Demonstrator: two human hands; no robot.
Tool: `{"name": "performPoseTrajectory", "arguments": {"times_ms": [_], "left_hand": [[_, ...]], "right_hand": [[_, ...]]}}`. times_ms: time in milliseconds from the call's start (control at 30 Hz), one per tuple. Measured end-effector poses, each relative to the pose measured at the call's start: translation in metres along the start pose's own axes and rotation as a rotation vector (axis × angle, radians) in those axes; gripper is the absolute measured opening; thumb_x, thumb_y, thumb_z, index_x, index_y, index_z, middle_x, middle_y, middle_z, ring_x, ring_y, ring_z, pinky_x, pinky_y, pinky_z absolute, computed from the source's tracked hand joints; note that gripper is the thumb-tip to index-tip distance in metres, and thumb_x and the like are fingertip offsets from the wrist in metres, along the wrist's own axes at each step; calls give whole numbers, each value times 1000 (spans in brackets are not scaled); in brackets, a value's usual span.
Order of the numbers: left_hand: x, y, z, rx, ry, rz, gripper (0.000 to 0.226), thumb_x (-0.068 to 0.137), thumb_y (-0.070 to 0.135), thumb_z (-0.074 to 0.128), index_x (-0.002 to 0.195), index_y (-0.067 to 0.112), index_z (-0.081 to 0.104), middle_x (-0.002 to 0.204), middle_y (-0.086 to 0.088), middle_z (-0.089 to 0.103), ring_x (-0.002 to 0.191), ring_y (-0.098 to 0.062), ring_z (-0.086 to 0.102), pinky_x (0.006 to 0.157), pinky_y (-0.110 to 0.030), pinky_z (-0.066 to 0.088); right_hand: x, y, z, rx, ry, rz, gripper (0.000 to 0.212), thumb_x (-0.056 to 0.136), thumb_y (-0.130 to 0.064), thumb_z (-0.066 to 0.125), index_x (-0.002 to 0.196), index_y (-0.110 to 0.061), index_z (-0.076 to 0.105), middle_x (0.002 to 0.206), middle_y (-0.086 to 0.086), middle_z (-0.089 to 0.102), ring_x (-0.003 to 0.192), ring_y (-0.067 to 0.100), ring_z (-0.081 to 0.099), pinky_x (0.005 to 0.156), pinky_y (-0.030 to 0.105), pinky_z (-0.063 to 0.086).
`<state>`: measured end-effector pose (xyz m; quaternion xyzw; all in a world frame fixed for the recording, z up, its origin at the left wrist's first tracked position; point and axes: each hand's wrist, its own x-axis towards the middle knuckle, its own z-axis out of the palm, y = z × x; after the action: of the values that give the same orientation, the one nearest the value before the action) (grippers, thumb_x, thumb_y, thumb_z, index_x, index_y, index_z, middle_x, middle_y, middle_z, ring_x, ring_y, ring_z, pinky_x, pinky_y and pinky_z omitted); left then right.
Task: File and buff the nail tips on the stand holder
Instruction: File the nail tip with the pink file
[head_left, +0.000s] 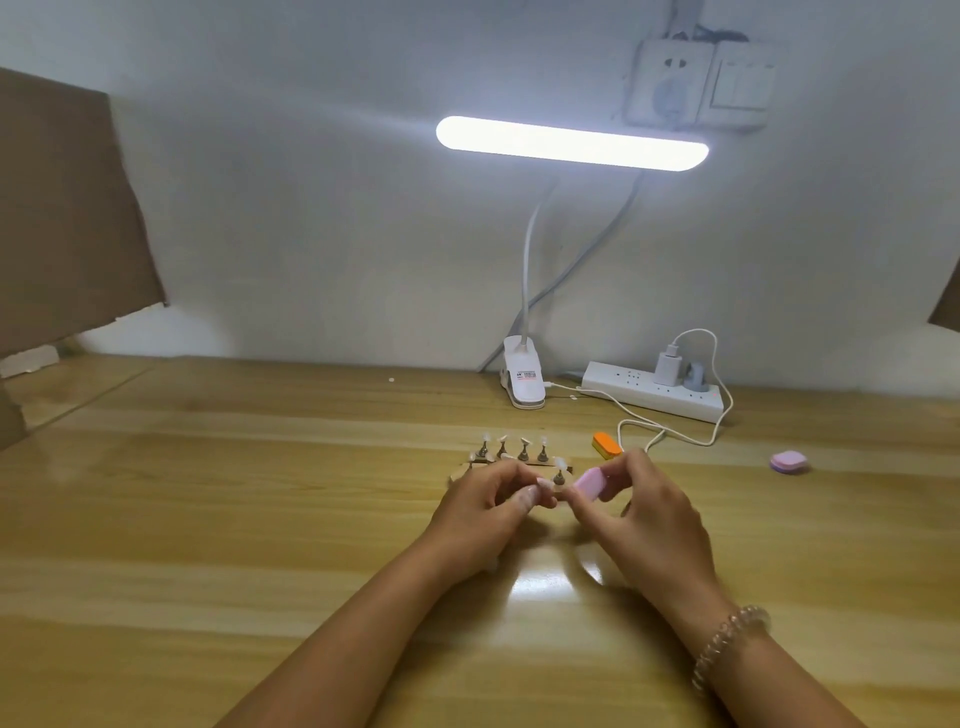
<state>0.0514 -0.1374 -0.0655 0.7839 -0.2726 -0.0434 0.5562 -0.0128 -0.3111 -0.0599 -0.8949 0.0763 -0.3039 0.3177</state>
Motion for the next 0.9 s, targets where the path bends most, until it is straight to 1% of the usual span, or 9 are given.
{"name": "performPoseTrajectory", "arguments": {"times_ms": [67,133,233,367,467,600,700,800,900], "left_hand": [[0,0,0,-18,-6,0,16,101,17,55,94,26,67,99,11,74,78,-19,67,64,-55,55],[1,-1,0,-23,-6,3,15,101,15,55,97,23,66,94,9,73,68,-15,64,66,-54,55],[2,0,1,-8,-2,11,18,99,9,55,99,21,69,93,-2,73,74,-17,64,71,-49,56],[2,-2,0,52,-8,31,19,98,13,58,95,26,71,88,12,70,80,-8,62,72,-38,51],[3,-3,0,60,-26,40,21,97,9,57,100,23,73,91,12,72,78,-4,62,68,-28,46],[3,-2,-1,107,-30,69,21,98,17,58,96,32,72,89,18,71,81,-4,63,74,-38,50],[2,-1,-1,90,-31,67,30,97,10,55,95,34,72,89,18,71,83,-5,64,73,-32,50],[1,-1,0,99,-23,70,28,98,11,56,90,35,69,81,21,66,76,-3,59,71,-31,46],[2,-1,0,77,-13,65,24,99,10,54,94,27,70,84,13,68,77,-5,61,72,-31,47]], "right_hand": [[-1,2,-1,38,44,7,36,70,-60,68,83,-30,53,80,-16,62,69,7,56,59,31,43],[-5,-4,1,120,15,-84,34,70,-60,68,85,-32,54,83,-19,63,62,9,55,57,29,45],[-8,-10,6,80,-53,-213,35,72,-62,65,92,-35,54,88,-23,63,61,8,55,56,28,47],[-6,-5,6,57,-13,-191,32,74,-63,64,88,-37,53,84,-24,62,65,5,55,54,24,40],[-8,-9,6,55,-59,-245,35,73,-65,62,91,-35,56,85,-24,61,61,8,55,54,25,45],[-4,-6,4,79,-29,-201,31,73,-56,68,91,-33,58,85,-22,63,62,5,54,58,27,46],[-6,-10,5,152,-107,-230,30,71,-50,75,87,-30,59,81,-16,64,62,6,55,55,21,38],[-5,-11,3,148,-41,-207,28,72,-42,80,86,-31,59,79,-17,63,64,1,55,56,20,37],[-10,-12,3,82,-161,-248,32,70,-46,78,87,-30,56,80,-17,62,62,3,55,55,22,39]]}}
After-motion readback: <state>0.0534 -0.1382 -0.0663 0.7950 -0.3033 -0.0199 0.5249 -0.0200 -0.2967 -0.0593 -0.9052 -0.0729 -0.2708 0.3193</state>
